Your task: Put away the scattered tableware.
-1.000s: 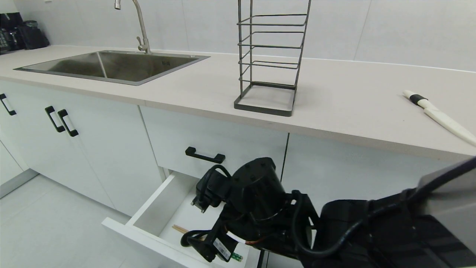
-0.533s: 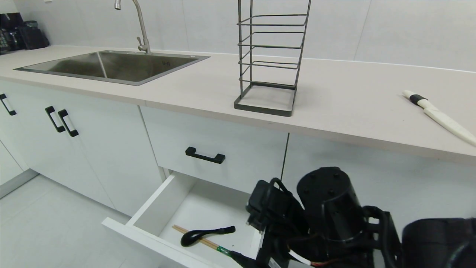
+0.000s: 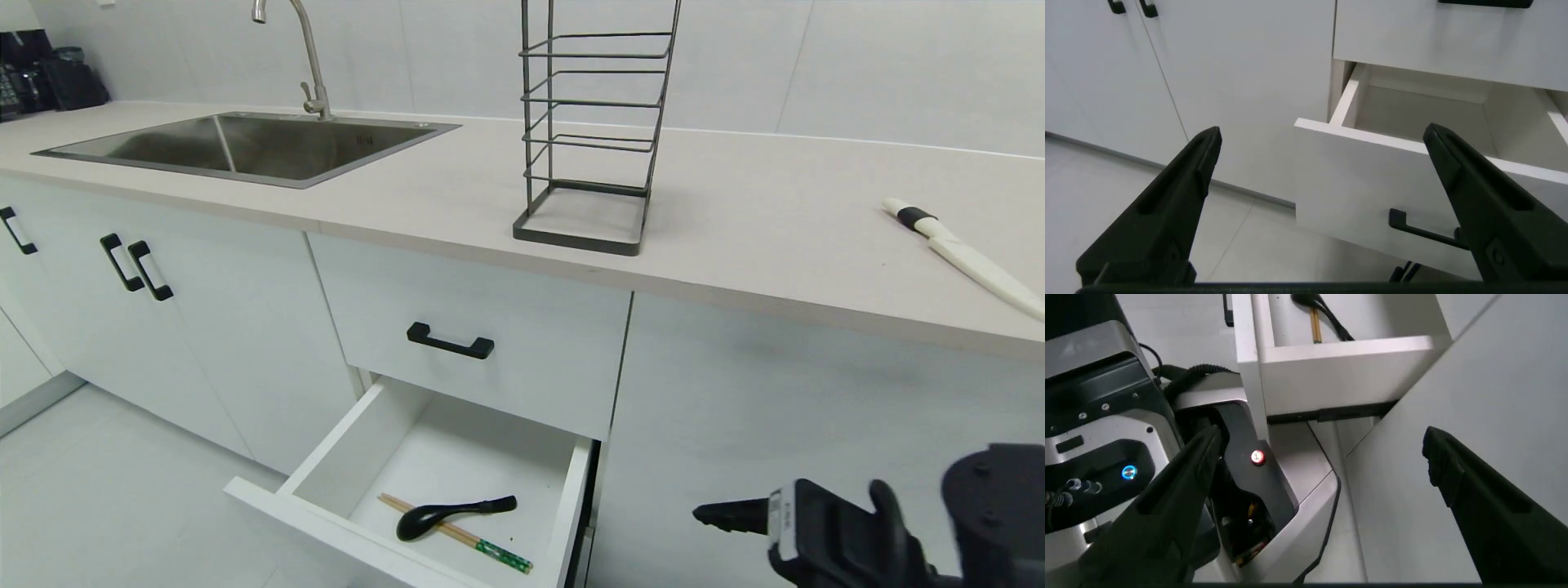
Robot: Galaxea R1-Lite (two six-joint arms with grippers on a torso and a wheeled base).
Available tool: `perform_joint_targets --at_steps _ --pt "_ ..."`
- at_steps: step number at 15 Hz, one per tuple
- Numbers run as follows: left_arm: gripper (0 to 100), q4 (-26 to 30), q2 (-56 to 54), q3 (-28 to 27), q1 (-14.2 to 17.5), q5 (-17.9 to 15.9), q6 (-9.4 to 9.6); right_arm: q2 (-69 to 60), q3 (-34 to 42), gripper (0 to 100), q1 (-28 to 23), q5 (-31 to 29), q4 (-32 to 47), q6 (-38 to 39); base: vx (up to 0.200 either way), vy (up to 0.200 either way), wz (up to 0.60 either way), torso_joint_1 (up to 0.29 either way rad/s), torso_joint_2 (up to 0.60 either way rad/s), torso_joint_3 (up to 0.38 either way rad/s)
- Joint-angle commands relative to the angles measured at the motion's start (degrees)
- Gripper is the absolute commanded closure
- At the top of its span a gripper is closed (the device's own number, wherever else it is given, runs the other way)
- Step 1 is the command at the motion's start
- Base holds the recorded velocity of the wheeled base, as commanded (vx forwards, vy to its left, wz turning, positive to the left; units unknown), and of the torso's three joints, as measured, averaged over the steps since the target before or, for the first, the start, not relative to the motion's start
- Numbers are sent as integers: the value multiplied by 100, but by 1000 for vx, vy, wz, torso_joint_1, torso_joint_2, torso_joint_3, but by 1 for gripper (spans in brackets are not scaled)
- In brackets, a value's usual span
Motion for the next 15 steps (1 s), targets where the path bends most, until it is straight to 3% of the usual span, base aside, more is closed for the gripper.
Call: perform_joint_targets --at_steps 1,9,13,15 --pt "0 6 7 0 0 1 2 -991 400 0 -423 265 318 -1 0 0 0 0 0 0" --pt "0 -2 7 0 0 -8 2 -1949 707 0 -1566 679 326 -10 0 0 0 0 0 0" --pt "0 -2 7 0 0 -8 2 -3214 918 0 -2375 1118 300 -177 0 0 0 0 0 0" --pt "0 6 7 0 0 -8 2 -4225 927 0 -3157 1285 326 -195 0 0 0 0 0 0"
